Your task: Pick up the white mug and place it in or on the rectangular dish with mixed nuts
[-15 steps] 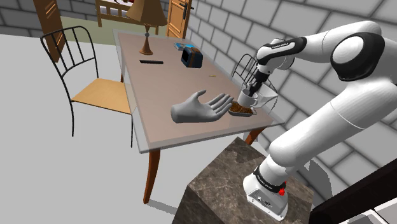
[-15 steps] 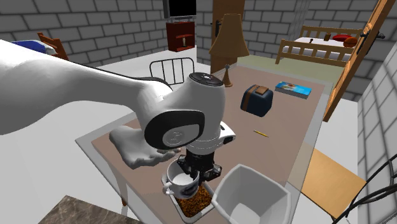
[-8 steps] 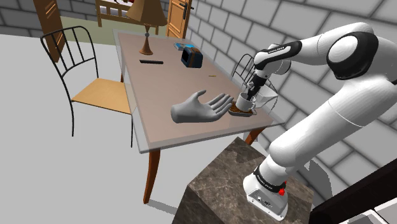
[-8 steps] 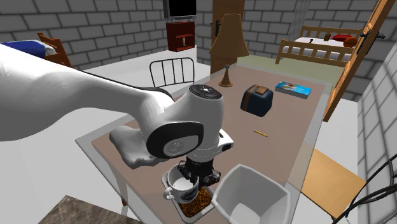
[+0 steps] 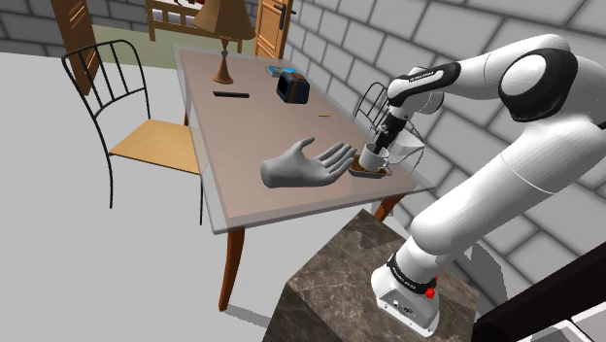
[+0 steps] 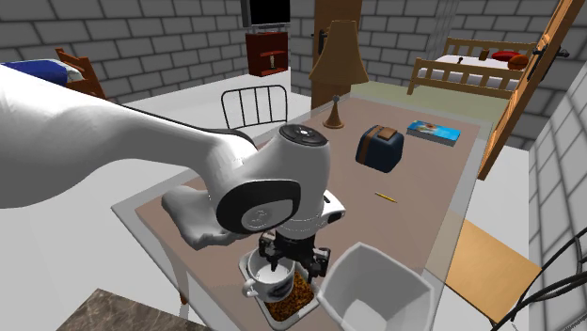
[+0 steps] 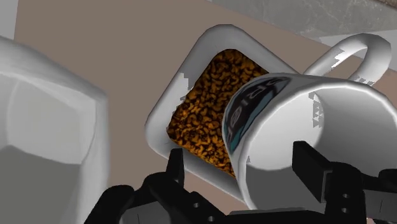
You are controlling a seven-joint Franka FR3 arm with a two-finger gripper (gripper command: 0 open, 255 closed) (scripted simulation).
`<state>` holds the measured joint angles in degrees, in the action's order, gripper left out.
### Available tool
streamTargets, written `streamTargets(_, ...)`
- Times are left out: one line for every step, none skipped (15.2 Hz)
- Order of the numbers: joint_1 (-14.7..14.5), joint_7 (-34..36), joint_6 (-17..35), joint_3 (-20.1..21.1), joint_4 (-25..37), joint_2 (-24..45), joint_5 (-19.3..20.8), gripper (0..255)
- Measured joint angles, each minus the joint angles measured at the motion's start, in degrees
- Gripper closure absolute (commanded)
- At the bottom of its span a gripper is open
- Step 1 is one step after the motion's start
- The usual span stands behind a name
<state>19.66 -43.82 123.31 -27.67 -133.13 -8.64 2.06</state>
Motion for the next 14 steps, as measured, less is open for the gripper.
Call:
streamTargets(-0.01, 0.01, -0.02, 0.02, 0.02, -0.02, 0.0, 0)
streamTargets(-0.02, 0.02, -0.01, 0.03, 0.01, -0.04, 0.0, 0)
streamTargets(-0.02, 0.01, -0.01, 0.04, 0.03, -0.04, -0.01, 0)
streamTargets(0.09, 0.19, -0.96, 0.08, 0.43, -0.61, 0.31, 0)
streamTargets(0.14, 0.22, -2.46, 0.09, 1.68, -0.89, 0.42, 0)
streamTargets(0.18, 0.67, -4.35, 0.33, 2.66, -1.9, 0.87, 0)
streamTargets(0.22, 0.78, -6.06, 0.42, 3.94, -2.37, 1.04, 0)
streamTargets(0.23, 0.92, -6.72, 0.5, 4.28, -2.71, 1.17, 0)
streamTargets(0.24, 1.01, -7.1, 0.56, 4.45, -2.9, 1.24, 0)
streamTargets(0.23, 1.04, -7.3, 0.58, 4.58, -2.95, 1.26, 0)
streamTargets(0.24, 1.04, -7.41, 0.58, 4.67, -2.96, 1.26, 0)
streamTargets(0.24, 1.03, -7.48, 0.58, 4.73, -2.96, 1.26, 0)
streamTargets(0.24, 1.03, -7.51, 0.58, 4.75, -2.96, 1.27, 0)
streamTargets(0.24, 1.03, -7.52, 0.58, 4.76, -2.96, 1.27, 0)
